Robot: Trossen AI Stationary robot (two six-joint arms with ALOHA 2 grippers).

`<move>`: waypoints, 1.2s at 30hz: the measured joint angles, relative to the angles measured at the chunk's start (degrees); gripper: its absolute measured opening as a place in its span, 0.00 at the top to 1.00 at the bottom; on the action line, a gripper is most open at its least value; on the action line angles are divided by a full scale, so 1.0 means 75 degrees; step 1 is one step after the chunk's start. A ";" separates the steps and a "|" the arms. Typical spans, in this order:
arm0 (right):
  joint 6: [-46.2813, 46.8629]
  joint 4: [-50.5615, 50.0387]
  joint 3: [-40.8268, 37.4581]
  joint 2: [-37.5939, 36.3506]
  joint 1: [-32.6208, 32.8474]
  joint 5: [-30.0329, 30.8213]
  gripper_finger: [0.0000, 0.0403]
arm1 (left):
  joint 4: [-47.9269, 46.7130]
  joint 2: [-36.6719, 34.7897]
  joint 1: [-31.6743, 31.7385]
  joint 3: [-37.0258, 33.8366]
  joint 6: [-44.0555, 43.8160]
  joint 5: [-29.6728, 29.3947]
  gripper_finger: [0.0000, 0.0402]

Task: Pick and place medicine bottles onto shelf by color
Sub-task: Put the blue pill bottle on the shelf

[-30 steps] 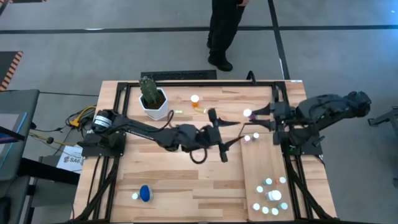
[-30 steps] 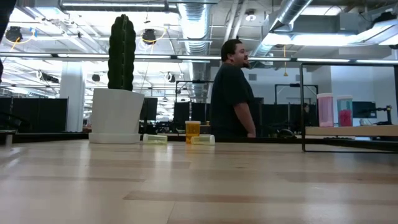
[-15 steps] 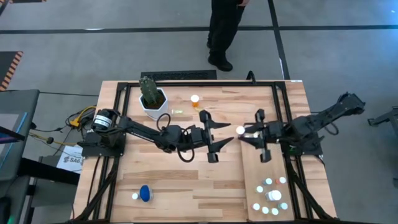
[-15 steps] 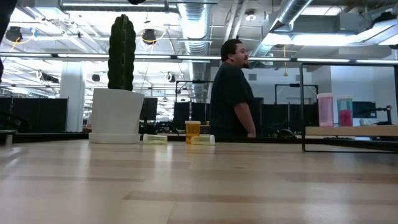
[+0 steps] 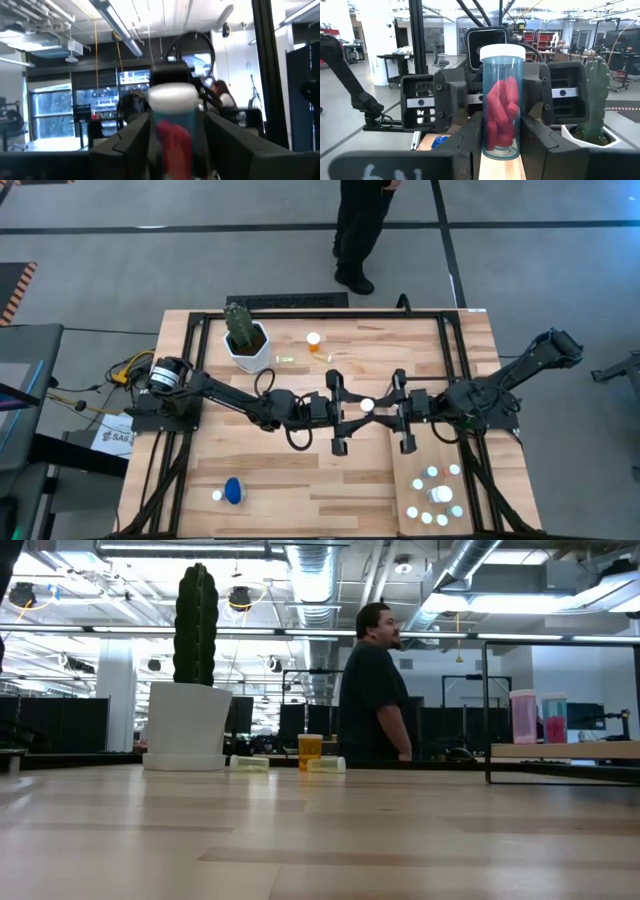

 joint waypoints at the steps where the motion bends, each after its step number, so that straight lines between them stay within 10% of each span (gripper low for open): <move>1: 0.0005 -0.0002 0.0000 -0.0004 0.0000 -0.0004 0.71 | -0.0008 0.0003 -0.0011 0.0000 0.0002 -0.0051 0.59; 15: 0.0044 -0.0110 0.0009 0.0008 0.0256 -0.0022 0.71 | 0.0008 0.0003 -0.0006 0.0000 -0.0165 0.0298 0.78; 36: 0.0088 -0.0184 0.0012 0.0008 0.0256 -0.0026 0.71 | -0.0073 0.0003 -0.0008 0.0000 -0.0312 0.0391 0.79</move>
